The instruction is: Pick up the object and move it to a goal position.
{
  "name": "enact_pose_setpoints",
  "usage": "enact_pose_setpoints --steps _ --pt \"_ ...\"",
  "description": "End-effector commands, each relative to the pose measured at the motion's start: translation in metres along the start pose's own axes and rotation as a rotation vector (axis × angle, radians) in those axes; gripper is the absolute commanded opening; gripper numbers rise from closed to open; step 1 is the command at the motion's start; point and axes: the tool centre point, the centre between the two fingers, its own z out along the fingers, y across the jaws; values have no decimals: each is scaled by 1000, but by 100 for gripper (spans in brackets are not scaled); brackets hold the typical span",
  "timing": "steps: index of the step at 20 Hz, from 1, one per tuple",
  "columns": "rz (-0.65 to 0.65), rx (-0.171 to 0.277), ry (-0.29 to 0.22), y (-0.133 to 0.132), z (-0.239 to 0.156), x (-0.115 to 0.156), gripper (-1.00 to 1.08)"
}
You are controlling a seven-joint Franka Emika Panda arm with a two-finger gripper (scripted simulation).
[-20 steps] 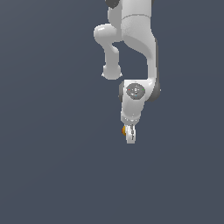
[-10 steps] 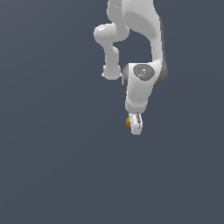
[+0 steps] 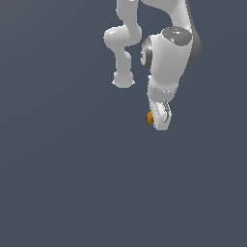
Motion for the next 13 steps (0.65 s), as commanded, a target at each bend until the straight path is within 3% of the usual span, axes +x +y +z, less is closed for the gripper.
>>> enact_pose_setpoints --steps 1,13 --pt "1 0 1 3 -21 -4 -100" --pt "-1 0 1 7 -64 -15 -100"
